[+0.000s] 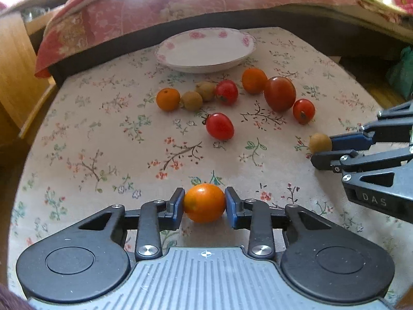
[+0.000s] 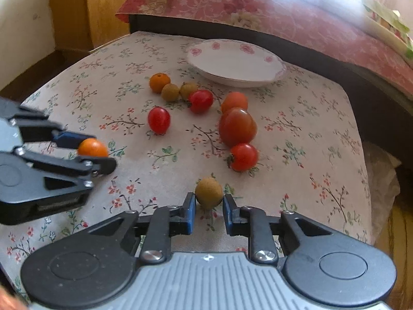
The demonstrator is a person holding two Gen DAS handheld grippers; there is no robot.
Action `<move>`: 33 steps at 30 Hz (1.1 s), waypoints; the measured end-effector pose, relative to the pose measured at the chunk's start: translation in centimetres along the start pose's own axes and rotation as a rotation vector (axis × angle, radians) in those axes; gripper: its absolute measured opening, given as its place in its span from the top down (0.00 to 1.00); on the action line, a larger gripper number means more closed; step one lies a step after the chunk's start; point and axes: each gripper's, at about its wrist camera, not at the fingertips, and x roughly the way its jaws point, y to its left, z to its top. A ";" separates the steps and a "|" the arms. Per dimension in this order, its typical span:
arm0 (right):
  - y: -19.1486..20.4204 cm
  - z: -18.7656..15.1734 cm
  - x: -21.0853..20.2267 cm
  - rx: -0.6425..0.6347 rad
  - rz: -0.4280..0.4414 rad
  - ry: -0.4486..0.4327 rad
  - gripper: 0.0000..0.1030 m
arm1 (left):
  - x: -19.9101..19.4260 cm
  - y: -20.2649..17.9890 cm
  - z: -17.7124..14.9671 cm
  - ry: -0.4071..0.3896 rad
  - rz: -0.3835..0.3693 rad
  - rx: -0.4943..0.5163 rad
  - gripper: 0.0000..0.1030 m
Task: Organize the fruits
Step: 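Lift and carry both held fruits over the white plate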
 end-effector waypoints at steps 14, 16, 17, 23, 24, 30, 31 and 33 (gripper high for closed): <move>-0.1 -0.3 0.1 0.012 0.016 -0.001 0.74 | -0.5 0.2 -1.0 -0.020 0.022 0.006 0.48; -0.2 -0.5 0.0 0.015 0.018 -0.006 0.74 | -0.6 0.0 -1.2 -0.027 0.024 0.019 0.47; -0.2 -0.6 0.0 0.016 0.019 -0.008 0.74 | -0.7 0.0 -1.3 -0.028 0.026 0.025 0.44; 0.0 -1.0 -0.2 -0.002 0.014 -0.021 0.74 | -1.1 0.1 -2.0 -0.036 0.042 0.044 0.37; 0.0 -1.0 -0.2 -0.002 0.014 -0.023 0.74 | -1.2 0.1 -2.1 -0.041 0.047 0.048 0.36; 0.3 -1.0 -0.3 -0.016 0.002 -0.025 0.74 | -1.2 0.1 -1.9 -0.036 0.018 0.040 0.53; 0.4 -1.1 -0.3 -0.021 0.001 -0.024 0.74 | -1.1 -0.1 -1.8 -0.032 0.017 0.047 0.56; 0.6 -1.2 -0.5 -0.029 -0.001 -0.022 0.74 | -1.2 -0.5 -1.6 -0.027 0.018 0.061 0.60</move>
